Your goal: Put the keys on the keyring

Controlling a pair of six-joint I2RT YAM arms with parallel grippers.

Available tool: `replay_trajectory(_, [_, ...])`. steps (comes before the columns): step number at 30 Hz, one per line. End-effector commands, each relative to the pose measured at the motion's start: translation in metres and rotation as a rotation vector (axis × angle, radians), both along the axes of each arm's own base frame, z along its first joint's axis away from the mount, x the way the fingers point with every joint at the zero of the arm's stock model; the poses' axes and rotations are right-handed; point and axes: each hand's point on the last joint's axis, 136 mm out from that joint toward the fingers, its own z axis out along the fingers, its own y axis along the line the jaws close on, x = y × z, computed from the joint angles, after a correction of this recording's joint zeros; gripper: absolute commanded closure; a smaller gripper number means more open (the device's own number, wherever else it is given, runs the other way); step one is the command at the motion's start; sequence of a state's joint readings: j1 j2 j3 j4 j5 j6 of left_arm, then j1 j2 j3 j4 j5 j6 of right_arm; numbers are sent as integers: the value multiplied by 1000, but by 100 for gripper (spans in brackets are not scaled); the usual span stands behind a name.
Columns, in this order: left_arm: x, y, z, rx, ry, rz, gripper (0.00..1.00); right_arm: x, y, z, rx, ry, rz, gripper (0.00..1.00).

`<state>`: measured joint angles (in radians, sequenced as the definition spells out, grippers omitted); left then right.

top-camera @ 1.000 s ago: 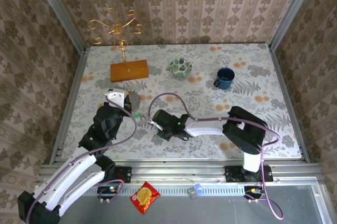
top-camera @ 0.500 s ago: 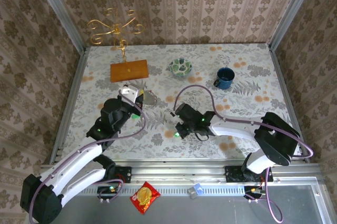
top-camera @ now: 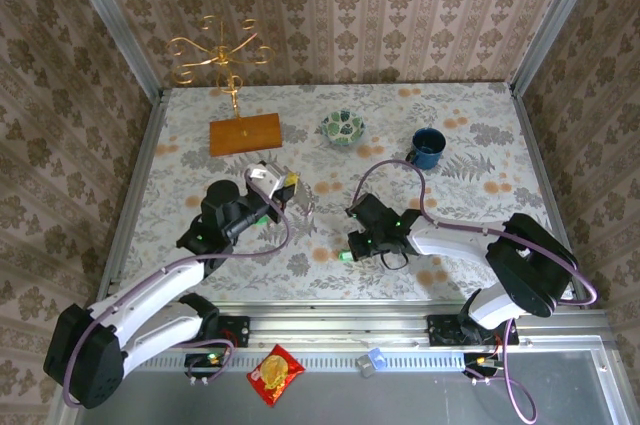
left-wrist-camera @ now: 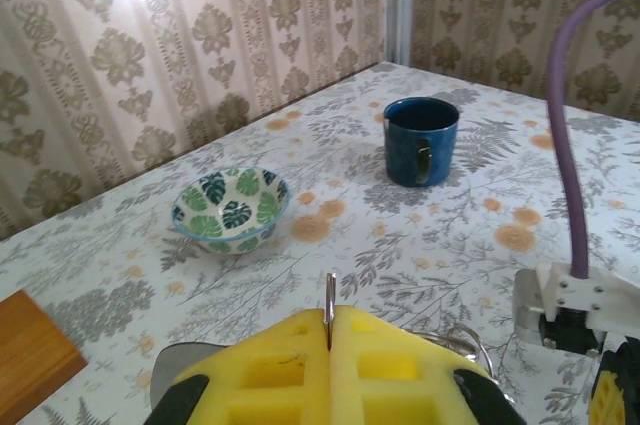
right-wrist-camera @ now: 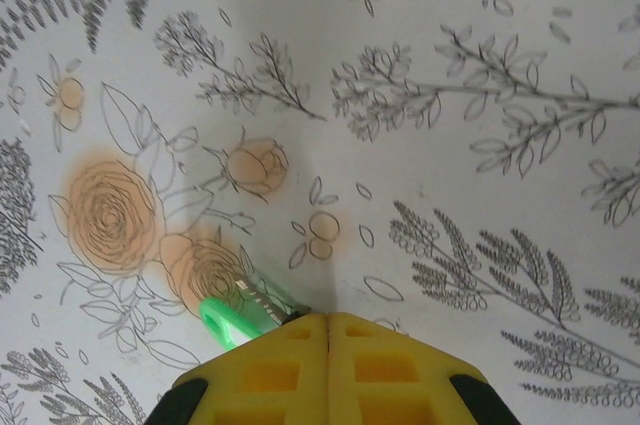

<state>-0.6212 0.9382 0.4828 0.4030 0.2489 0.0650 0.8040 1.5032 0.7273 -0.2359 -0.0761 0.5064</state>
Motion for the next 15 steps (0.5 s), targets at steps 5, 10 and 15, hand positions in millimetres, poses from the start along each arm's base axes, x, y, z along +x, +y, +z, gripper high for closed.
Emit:
replay_trajectory(5, [-8,-12,24,-32,-111,-79,100,-18,-20,-8,-30,108,-61,89])
replay_trajectory(10, [-8,-12,21,-30,-105,-77,100,-19,-22,-8,-33,129,-73,83])
replay_trajectory(15, [-8,-13,20,-27,-104,-77,100,-16,-22,-5,-22,144,-91,75])
